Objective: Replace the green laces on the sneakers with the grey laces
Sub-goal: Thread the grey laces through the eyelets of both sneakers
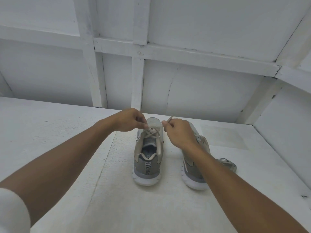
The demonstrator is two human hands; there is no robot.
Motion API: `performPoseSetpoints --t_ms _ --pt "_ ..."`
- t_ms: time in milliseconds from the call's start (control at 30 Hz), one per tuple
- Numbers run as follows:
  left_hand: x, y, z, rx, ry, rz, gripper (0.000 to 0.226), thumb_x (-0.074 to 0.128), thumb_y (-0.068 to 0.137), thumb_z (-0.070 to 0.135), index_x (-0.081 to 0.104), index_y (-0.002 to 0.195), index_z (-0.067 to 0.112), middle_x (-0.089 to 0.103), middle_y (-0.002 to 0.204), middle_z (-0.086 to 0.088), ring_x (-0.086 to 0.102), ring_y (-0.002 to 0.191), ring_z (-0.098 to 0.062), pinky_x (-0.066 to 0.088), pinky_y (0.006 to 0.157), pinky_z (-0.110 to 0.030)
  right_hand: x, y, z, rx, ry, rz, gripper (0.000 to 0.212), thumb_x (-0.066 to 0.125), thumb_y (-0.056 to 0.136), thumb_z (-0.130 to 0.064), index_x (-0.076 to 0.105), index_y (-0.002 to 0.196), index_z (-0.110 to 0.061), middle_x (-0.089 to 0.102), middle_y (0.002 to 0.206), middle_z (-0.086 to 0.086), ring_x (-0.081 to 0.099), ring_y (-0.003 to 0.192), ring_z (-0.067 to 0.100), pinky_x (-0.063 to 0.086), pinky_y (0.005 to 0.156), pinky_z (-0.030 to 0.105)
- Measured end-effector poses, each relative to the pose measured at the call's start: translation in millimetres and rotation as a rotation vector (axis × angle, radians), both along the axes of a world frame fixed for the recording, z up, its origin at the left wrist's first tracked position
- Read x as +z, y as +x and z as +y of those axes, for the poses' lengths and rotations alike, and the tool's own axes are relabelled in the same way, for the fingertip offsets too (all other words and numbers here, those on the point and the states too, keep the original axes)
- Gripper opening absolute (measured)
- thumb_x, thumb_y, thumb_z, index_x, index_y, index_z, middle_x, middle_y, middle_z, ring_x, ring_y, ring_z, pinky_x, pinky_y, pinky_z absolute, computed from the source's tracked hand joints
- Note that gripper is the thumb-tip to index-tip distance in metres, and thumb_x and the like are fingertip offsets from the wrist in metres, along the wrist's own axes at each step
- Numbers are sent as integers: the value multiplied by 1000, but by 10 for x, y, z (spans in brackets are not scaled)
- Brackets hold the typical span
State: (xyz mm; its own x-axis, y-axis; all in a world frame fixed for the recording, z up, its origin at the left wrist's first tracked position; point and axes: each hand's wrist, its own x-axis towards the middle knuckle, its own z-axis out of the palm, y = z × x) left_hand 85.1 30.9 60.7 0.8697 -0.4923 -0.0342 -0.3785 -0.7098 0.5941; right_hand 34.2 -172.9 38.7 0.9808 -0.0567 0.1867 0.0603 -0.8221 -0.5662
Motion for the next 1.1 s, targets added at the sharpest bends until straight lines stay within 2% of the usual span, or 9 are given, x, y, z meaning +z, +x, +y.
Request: performPoseSetpoints --t_ms 100,233,400,500,567,633,733,867,1100 --pt "-35 7 106 24 20 17 13 67 90 32 71 85 20 58 66 15 49 62 -2 36 58 -20 29 -20 -126 -17 -491 2 40 38 100 -41 56 71 -19 61 73 0 55 84 27 38 81 37" --pt "-140 4 292 70 55 59 14 65 91 30 69 82 20 61 72 9 52 70 -10 40 64 -24 -11 -28 -203 -54 -660 57 35 37 99 -37 66 90 -19 62 99 3 49 98 26 33 82 36" --pt "-279 3 359 108 40 80 11 64 93 30 67 84 22 62 76 7 55 75 -13 40 65 -25 -28 -54 -129 -93 -676 133 18 49 93 -32 58 92 -17 60 108 6 49 106 28 35 85 36" --pt "-326 -31 312 151 48 19 22 62 92 36 64 111 26 61 103 9 58 101 -15 45 84 -30 -4 -73 -118 -90 -656 136 31 53 90 -32 52 116 -14 54 119 8 46 114 31 35 92 39" --pt "-337 -74 240 278 43 -123 30 59 94 38 62 117 20 61 112 3 58 106 -20 46 93 -38 43 -95 -103 -67 -576 144 39 54 87 -28 48 123 -15 51 124 8 43 117 31 33 94 40" --pt "-303 -158 122 418 -24 -179 35 50 98 40 68 101 9 67 98 -5 61 97 -25 48 84 -35 93 -116 -52 -23 -467 120 40 53 86 -26 48 125 -17 49 127 5 40 119 29 31 94 41" --pt "-289 -247 -96 404 7 12 59 39 98 54 73 86 7 69 84 -6 63 85 -22 43 74 -28 131 -145 57 59 -380 29 28 51 88 -26 57 116 -22 54 122 -1 39 119 26 28 93 40" --pt "-349 -258 -285 450 77 27 54 50 93 56 60 62 12 57 62 -2 51 59 -15 36 52 -24 66 -151 143 115 -328 71 13 54 91 -41 60 94 -30 67 99 -8 47 107 20 27 87 41" --pt "-342 -288 -411 478 -62 -32 25 64 90 32 69 75 13 67 74 -2 58 65 -14 38 50 -22 -6 -185 161 116 -234 0 6 57 95 -29 61 91 -26 69 96 -3 53 101 22 29 86 38"
